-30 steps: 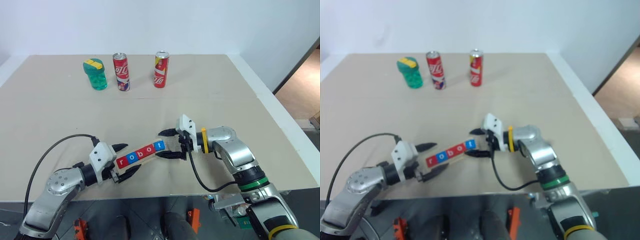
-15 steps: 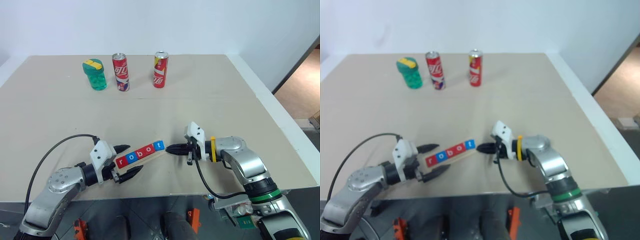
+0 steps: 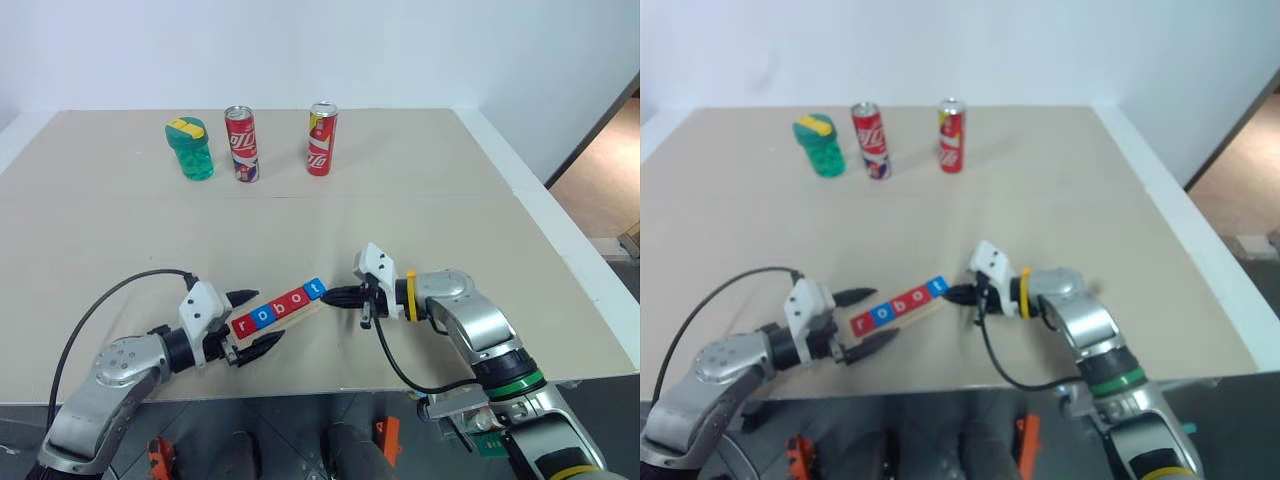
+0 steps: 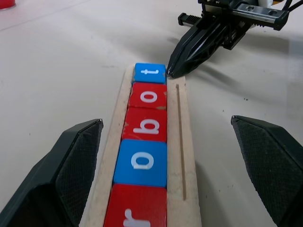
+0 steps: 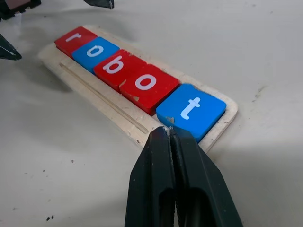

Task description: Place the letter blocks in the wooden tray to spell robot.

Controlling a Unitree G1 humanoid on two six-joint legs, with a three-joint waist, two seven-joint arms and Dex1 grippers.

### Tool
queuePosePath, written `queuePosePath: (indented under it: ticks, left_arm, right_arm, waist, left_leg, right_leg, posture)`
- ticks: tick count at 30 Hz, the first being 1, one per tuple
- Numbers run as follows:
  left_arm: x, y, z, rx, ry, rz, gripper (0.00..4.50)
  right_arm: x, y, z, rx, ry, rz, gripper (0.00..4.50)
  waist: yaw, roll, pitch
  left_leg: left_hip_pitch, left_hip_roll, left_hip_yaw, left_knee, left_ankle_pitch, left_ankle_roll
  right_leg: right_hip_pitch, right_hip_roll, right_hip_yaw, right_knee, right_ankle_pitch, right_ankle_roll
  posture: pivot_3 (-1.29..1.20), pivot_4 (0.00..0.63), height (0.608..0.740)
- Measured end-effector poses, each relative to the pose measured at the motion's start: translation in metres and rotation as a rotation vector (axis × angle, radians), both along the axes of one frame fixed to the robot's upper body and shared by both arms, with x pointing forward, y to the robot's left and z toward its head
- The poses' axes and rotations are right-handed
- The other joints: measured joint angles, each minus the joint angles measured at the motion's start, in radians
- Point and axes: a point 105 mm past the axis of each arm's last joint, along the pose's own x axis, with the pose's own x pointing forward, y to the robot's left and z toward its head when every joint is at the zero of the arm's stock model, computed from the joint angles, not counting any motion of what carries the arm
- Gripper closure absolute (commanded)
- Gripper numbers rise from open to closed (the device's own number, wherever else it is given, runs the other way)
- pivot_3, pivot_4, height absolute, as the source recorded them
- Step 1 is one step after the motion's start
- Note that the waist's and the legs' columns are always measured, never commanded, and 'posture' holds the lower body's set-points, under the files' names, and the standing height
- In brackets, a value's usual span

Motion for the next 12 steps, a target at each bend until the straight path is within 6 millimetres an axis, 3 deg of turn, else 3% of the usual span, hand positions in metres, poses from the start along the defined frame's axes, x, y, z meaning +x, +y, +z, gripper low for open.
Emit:
queuePosePath:
  ticks: [3, 6, 9, 12]
  left_arm:
    - [0.001, 0.003, 0.003, 0.002, -0.011, 0.016, 0.0]
    - [0.013, 0.021, 0.015, -0.03, -0.044, 0.128, 0.0]
    - [0.037, 0.075, 0.035, -0.049, -0.092, 0.355, 0.0]
    - [0.043, 0.119, 0.034, -0.011, -0.069, 0.488, 0.0]
  right_arm:
    - [0.002, 0.001, 0.004, 0.001, -0.017, 0.003, 4.43]
    - [0.011, -0.006, 0.013, 0.024, -0.02, -0.036, 3.61]
    - [0.03, -0.041, 0.046, 0.108, -0.041, -0.148, 2.54]
    - [0.033, -0.079, 0.064, 0.136, -0.08, -0.2, 1.51]
  waist:
    - [0.0, 0.0, 0.0]
    - [0.001, 0.0, 0.0]
    - [0.001, 0.0, 0.001]
    - [0.002, 0.0, 0.0]
  left_leg:
    - [0.0, 0.0, 0.0, 0.0, 0.0, 0.0]
    - [0.0, 0.0, -0.001, 0.0, 0.0, 0.0]
    - [0.0, 0.0, -0.001, 0.001, 0.0, 0.0]
    - [0.0, -0.001, 0.0, 0.001, -0.001, 0.0]
  right_leg:
    - [0.0, 0.0, 0.0, 0.0, 0.0, 0.0]
    - [0.0, 0.0, -0.001, 0.0, 0.0, 0.0]
    - [0.0, 0.0, -0.002, 0.0, 0.001, 0.0]
    - [0.001, -0.001, -0.002, -0.001, -0.002, 0.0]
  posture:
    - [0.0, 0.15, 0.74]
    - [0.0, 0.15, 0.74]
    - [0.0, 0.15, 0.74]
    - [0.0, 0.15, 0.74]
